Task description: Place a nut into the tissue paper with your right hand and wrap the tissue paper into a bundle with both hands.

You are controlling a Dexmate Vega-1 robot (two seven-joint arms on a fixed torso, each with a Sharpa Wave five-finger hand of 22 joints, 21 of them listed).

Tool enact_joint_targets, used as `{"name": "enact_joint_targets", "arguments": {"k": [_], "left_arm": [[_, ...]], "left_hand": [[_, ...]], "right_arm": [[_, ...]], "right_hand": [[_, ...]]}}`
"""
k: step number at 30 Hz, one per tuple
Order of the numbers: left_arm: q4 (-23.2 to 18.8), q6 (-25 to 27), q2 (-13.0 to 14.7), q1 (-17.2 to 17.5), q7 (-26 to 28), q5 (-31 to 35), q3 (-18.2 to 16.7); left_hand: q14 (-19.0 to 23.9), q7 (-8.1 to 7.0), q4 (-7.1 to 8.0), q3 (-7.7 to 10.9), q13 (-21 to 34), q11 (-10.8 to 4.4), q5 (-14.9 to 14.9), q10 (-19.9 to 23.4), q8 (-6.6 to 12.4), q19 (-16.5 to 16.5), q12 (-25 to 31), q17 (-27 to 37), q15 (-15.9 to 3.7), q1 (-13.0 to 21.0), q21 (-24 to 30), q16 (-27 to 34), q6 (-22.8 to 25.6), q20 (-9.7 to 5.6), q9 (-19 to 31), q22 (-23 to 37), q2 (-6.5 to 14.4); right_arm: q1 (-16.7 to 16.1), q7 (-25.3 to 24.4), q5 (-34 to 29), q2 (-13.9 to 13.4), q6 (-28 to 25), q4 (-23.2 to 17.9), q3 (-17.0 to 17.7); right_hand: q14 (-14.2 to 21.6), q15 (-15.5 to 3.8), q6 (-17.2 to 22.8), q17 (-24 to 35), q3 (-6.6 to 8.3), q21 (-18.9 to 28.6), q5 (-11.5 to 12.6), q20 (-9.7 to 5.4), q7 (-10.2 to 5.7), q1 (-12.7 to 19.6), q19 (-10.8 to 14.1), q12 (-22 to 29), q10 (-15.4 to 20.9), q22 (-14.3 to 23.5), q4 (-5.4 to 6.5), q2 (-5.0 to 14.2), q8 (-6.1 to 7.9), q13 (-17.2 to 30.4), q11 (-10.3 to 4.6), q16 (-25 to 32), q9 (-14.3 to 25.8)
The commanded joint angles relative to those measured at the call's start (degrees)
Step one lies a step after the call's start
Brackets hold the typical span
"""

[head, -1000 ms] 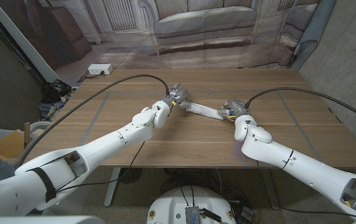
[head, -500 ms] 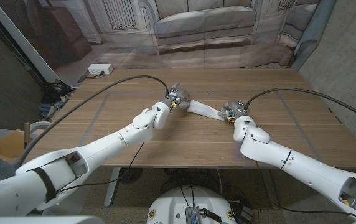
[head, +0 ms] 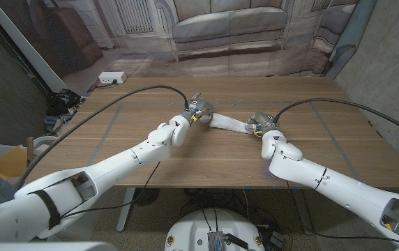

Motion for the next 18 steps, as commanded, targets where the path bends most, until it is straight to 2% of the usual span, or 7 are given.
{"name": "enact_joint_targets", "arguments": {"k": [1, 4, 9, 13, 15, 18], "left_arm": [[-2.3, 0.5, 1.2, 1.2, -1.0, -1.6, -1.6], [-3.3, 0.8, 1.6, 1.6, -1.6, -2.2, -2.1], [-5.7, 1.4, 2.7, 2.7, -1.8, -3.4, -3.6], [-8.2, 1.9, 3.8, 3.8, -1.9, -4.4, -5.1], [-9.5, 2.1, 4.3, 4.5, -2.0, -5.3, -6.1], [-11.5, 2.1, 5.2, 5.6, -1.9, -7.0, -7.8]], "left_hand": [[-0.7, -1.31, 0.19, 0.05, 0.2, 0.44, 0.2, -1.5, -2.54, -0.8, -0.2, 0.3, -0.4, -0.6, 0.0, 0.0, -6.4, 0.14, 0.3, 0.1, 0.0], [-1.0, -2.18, 0.25, 0.04, 0.4, 0.48, 0.2, -3.3, -4.23, -1.1, -0.4, 0.4, 0.12, -0.8, 0.0, 0.0, -10.8, 0.26, 0.5, 0.1, 0.1], [-1.7, -1.88, 0.59, -0.28, 0.4, 1.16, 0.3, -5.7, -6.74, -1.3, -0.6, 0.4, 0.39, -1.6, 0.1, -0.2, -17.4, 0.23, 0.7, 0.1, -0.1], [-1.9, -1.79, 0.93, -0.49, 0.4, 1.25, 0.2, -5.9, -6.87, -1.5, -0.5, 0.4, 0.55, -2.1, 0.1, -0.2, -17.8, 0.16, 0.8, 0.2, 0.0], [-2.1, -1.67, 2.05, -0.96, 0.4, 1.25, 0.1, -5.5, -6.45, -1.6, -0.1, 0.6, 0.63, -3.5, 0.1, 0.0, -16.8, -0.07, 0.9, 0.2, 0.6], [-2.1, -1.49, 2.52, -1.32, 0.4, 1.59, 0.1, -5.7, -6.15, -1.7, -0.1, 0.7, 0.74, -4.3, 0.1, 0.1, -16.1, -0.16, 0.9, 0.2, 0.6]], "right_arm": [[-0.6, -0.5, 0.1, -0.6, -0.7, -2.0, 0.1], [-0.9, -0.6, 0.2, -0.9, -0.8, -2.7, 0.3], [-2.0, -1.6, 0.6, -1.4, -0.6, -4.1, 1.4], [-3.6, -3.4, 1.2, -1.6, 0.0, -5.5, 3.1], [-4.2, -4.1, 1.3, -1.7, -0.1, -6.3, 3.8], [-5.6, -5.6, 1.8, -2.0, 0.9, -7.4, 5.2]], "right_hand": [[-0.9, 0.28, -3.8, 0.1, 0.53, 0.1, 0.1, -0.15, 0.1, -0.8, -0.5, -0.6, -1.0, 0.1, -0.11, -0.19, -1.93, 0.3, 0.49, -0.2, -0.2], [-1.1, 0.46, -5.7, 0.0, 0.61, 0.1, 0.1, -0.16, 0.13, -1.1, -0.6, -0.7, -1.2, 0.1, -0.09, -0.28, -2.84, 0.3, 0.56, -0.2, -0.2], [-2.6, 1.1, -9.4, 0.0, 0.41, 0.0, 0.0, -0.12, 0.45, -2.2, -0.9, -1.1, -2.2, 0.1, 0.15, -0.84, -4.66, 0.4, 1.56, -0.5, -0.4], [-4.2, 1.92, -11.4, 0.1, -0.06, 0.0, -0.1, -0.11, 1.0, -4.0, -1.2, -1.5, -3.4, 0.1, 0.84, -1.1, -5.55, 0.4, 2.19, -0.6, -0.7], [-4.7, 2.06, -11.6, 0.2, -0.33, 0.0, -0.2, -0.1, 1.18, -4.8, -1.4, -1.6, -3.7, 0.1, 1.21, -1.16, -5.62, 0.4, 2.45, -0.6, -0.7], [-5.6, 2.48, -11.8, 0.3, -0.76, -0.1, -0.3, -0.1, 1.29, -6.2, -1.6, -1.7, -4.1, 0.1, 1.9, -1.06, -5.68, 0.4, 2.91, -0.6, -0.8]]}}
